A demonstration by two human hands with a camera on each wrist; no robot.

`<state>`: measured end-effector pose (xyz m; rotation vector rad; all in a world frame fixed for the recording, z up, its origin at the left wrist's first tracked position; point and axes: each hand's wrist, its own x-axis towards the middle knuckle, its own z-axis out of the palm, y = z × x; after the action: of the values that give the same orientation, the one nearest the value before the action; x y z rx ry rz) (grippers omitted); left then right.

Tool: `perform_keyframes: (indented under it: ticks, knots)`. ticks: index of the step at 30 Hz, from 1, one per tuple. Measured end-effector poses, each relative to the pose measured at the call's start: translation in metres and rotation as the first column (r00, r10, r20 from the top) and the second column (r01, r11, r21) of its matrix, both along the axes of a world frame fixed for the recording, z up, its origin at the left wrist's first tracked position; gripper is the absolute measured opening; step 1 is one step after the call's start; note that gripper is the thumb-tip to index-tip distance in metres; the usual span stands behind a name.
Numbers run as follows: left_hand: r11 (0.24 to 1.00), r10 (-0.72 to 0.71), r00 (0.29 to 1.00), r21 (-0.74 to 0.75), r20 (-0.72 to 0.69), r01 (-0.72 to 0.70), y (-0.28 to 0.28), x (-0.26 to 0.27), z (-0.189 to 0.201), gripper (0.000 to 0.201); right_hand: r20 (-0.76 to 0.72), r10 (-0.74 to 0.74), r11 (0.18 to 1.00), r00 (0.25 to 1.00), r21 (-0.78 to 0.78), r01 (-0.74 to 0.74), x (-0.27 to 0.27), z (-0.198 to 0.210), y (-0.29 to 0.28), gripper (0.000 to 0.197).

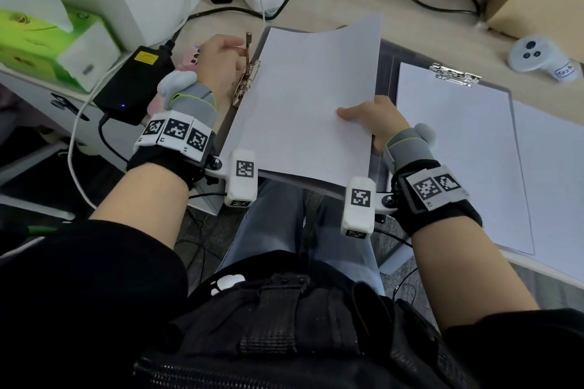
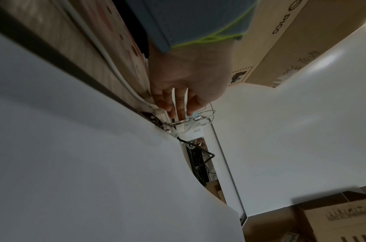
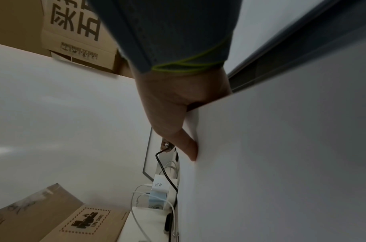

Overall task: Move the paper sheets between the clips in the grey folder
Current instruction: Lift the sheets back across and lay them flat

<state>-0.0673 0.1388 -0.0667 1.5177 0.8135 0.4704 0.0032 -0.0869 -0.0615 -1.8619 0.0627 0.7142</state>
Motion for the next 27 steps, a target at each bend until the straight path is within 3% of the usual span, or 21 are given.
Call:
perform_keyframes:
  ticks: [5,12,17,20,24,27]
  knots:
    - [0.992,0.055,0.998,-0.117,0.01,-0.054,0.003,-0.015,0.003,0.019,0.027,0.016,0.999,1.0,-0.032,-0.015,-0.009,0.006,0.0,0.045]
    - [0.981,-0.105,0.964,-0.183,-0.243,0.06,0.0,-0.026,0.005,0.032,0.083,0.021,1.0,0.996,-0.007,-0.021,-0.013,0.006,0.003,0.011]
    - [1.0,-0.017,0.976,-0.026,-0.217,0.012,-0.01,-0.028,0.005,0.028,0.104,0.017,1.0,0.994,0.0,-0.017,-0.013,0.002,0.001,0.019]
    - [0.999,-0.023,0.976,-0.051,-0.217,0.012,-0.015,-0.025,0.012,0.026,0.104,0.022,1.0,0.994,-0.015,-0.021,-0.014,0.002,0.001,0.02]
    - [0.993,-0.025,0.976,-0.119,-0.218,-0.001,-0.02,-0.025,0.021,0.023,0.104,0.015,1.0,0.994,-0.02,-0.013,-0.012,0.002,-0.001,0.043]
    - [0.97,-0.128,0.951,-0.236,-0.282,0.06,-0.016,-0.025,0.031,0.026,0.101,0.017,1.0,0.995,-0.024,-0.014,-0.012,0.001,-0.001,0.034]
